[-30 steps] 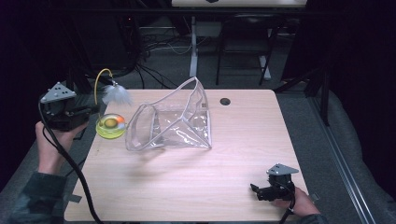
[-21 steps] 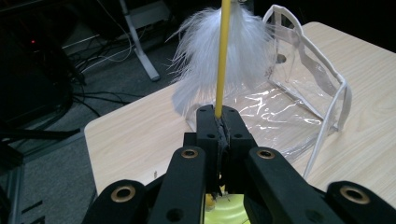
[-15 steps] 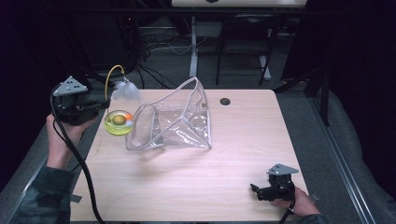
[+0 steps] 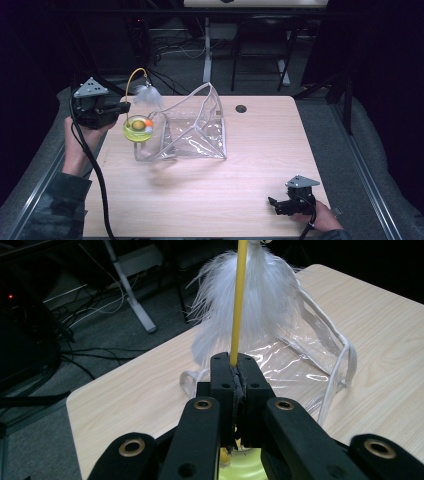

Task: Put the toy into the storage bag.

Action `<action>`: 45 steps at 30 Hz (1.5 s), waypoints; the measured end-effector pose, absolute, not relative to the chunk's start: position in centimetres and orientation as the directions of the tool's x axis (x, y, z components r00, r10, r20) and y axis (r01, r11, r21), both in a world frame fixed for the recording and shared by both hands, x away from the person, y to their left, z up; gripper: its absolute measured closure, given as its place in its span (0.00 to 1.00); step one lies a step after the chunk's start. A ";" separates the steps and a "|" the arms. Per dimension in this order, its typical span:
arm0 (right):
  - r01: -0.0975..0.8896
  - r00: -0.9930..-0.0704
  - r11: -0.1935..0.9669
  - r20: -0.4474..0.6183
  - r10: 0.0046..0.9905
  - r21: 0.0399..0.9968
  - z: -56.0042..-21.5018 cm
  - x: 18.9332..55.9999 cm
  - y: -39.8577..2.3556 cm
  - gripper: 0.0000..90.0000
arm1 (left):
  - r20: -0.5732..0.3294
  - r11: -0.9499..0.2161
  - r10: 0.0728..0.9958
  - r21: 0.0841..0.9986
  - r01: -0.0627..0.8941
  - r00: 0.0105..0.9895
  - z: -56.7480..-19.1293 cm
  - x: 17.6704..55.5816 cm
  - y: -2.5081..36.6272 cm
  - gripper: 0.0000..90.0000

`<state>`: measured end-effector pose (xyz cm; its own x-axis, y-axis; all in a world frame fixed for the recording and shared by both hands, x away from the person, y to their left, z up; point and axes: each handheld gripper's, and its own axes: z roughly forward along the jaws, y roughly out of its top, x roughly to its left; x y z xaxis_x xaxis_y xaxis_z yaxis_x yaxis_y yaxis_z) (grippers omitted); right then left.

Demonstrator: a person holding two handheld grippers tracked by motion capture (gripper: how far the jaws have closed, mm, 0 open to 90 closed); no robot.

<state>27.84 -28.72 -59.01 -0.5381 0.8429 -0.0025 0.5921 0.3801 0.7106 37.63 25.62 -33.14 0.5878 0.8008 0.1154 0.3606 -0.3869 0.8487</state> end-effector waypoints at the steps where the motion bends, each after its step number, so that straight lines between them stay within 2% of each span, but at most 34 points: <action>1: 0.592 -0.536 0.379 -0.004 0.844 0.711 -59.0 27.8 -28.7 0.00 | 0.114 -0.388 0.799 0.848 0.360 0.591 -33.2 37.7 25.5 0.98; 45: 0.593 -0.539 0.371 0.011 0.842 0.714 -59.0 27.8 -28.7 0.00 | 0.064 -0.415 0.742 0.826 0.382 0.667 -36.8 42.3 20.3 0.98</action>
